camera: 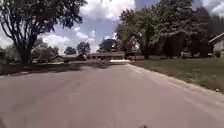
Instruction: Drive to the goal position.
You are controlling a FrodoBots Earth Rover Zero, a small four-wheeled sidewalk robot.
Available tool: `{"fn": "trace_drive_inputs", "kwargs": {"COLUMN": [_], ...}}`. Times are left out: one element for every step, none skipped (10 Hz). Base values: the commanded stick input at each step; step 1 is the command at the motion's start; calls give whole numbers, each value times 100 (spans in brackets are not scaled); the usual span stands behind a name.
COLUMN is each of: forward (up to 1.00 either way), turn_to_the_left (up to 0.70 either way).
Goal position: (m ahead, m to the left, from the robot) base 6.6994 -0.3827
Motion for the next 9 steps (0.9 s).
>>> {"fn": "trace_drive_inputs", "kwargs": {"forward": [70, 70, 70, 70, 70, 70, 70, 70, 70], "turn_to_the_left": [0, 0, 0, 0, 0, 0, 0, 0, 0]}}
